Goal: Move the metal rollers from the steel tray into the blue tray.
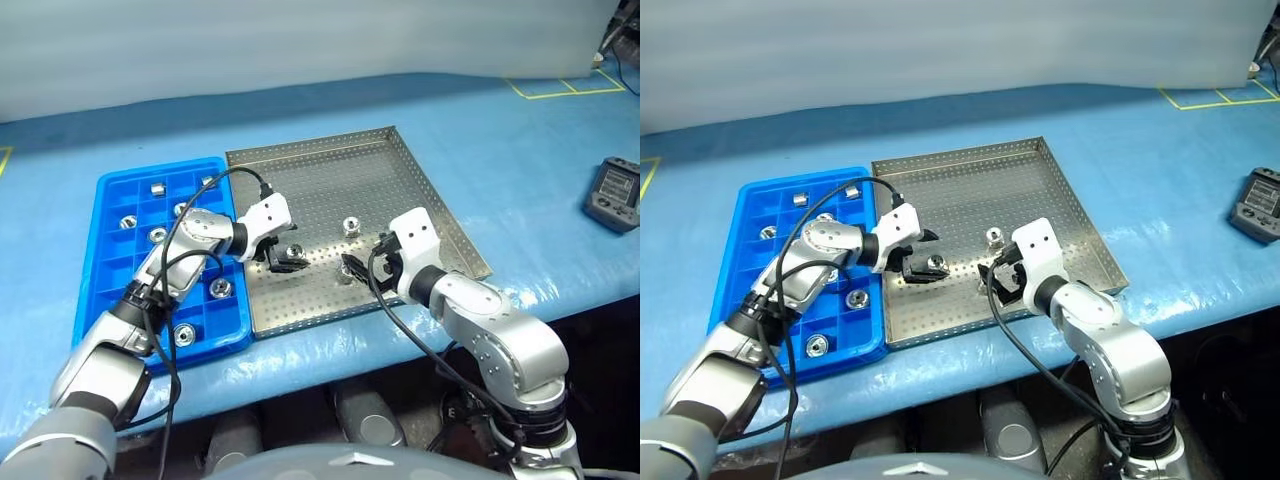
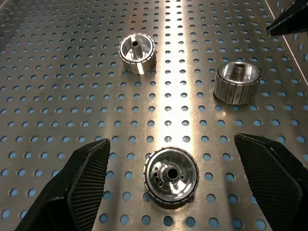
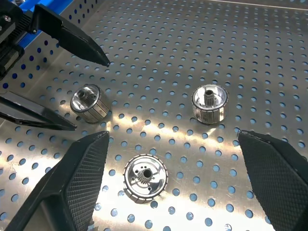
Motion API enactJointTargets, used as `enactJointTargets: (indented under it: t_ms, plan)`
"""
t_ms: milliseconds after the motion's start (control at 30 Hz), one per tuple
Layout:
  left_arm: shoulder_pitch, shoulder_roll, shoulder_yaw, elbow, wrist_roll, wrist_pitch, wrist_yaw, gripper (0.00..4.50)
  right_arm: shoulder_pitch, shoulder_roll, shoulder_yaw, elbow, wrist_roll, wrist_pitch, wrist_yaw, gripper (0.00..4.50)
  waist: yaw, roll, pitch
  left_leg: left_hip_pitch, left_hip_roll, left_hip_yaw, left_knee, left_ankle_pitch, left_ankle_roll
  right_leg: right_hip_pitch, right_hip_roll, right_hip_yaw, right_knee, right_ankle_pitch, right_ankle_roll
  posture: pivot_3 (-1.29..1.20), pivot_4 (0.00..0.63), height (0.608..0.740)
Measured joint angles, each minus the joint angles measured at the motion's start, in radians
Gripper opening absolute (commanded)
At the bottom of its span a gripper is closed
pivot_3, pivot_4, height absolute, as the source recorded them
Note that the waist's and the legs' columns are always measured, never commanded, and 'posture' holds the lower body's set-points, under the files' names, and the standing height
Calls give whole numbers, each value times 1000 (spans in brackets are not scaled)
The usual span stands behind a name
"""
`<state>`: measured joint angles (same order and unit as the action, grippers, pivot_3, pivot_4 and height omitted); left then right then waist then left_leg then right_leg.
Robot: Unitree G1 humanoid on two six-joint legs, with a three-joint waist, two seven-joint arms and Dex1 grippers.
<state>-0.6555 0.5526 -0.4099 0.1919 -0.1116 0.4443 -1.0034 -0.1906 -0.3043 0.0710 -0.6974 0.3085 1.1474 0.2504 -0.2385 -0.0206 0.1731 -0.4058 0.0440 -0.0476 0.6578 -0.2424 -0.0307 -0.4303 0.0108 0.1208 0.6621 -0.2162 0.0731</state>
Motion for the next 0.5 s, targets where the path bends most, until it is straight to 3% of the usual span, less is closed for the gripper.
enactJointTargets:
  t_ms: [133, 233, 433, 500]
  plan:
    - [-13, -1, -14, 48, 39, -4, -28, 4500, 10, 4, 0, -1, 1, 0, -11, 4493, -6, 0, 0, 0, 0, 0, -1, 0, 0, 0, 0, 0, 0, 0, 0, -254, 150, 740]
    - [-22, 0, -24, 68, 66, -11, -51, 3890, 12, 10, 1, -2, 2, -1, -17, 4500, -9, 0, 0, 0, 0, 0, -1, 0, 0, 0, 0, 0, 0, 0, 0, -258, 150, 740]
    - [-32, -2, -37, 73, 107, -21, -79, 1928, 12, 20, 1, -2, 4, -6, -20, 4500, -11, 0, 0, 0, 0, 0, -1, 0, 0, 0, 0, 0, 0, 0, 0, -254, 150, 740]
    - [-34, -3, -36, 74, 110, -22, -83, 1679, 12, 21, 2, -2, 4, -9, -21, 4500, -11, 0, 0, 0, 0, 0, -1, 0, 0, 0, 0, 0, 0, 0, 0, -247, 150, 740]
